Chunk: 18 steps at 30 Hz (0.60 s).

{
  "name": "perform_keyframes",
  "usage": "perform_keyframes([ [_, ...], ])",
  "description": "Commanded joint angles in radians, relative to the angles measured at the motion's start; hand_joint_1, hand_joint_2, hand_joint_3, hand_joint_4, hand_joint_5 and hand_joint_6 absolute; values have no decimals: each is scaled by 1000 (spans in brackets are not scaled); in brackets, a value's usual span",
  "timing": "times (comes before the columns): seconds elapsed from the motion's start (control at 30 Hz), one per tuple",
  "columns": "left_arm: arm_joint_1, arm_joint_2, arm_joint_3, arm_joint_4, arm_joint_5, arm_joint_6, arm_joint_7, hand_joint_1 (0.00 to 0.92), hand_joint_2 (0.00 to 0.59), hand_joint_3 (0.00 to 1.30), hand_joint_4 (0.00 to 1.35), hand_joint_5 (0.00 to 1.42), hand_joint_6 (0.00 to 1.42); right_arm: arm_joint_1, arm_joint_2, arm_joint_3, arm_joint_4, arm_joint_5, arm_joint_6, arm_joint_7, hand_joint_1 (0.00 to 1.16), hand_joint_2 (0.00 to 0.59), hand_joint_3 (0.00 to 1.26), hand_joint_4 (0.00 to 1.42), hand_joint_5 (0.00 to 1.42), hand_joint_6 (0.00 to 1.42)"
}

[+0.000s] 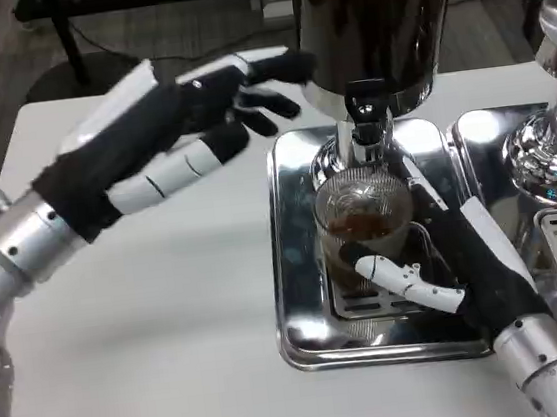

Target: Grasp the cup under the faucet to collect the drink, then remove the cup.

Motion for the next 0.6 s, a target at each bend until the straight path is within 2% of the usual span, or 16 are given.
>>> perform_keyframes([
  [0.03,19,16,32,-21,-3,19,30,14,105,240,197,308,430,-9,5,2,-4,-5,9,-4,524,170,0,0,0,64],
  [0.3,70,37,60,6,10,29,46,25,129,273,225,322,465,-21,7,1,5,-14,12,-13,526,170,0,0,0,78],
  [0.4,90,44,69,26,8,39,51,33,152,324,253,331,470,-22,7,2,-1,-26,25,-20,528,169,0,0,0,79],
  [0.6,113,46,79,31,11,45,56,41,166,351,282,333,476,-26,8,7,1,-37,33,-25,610,163,0,0,0,105],
])
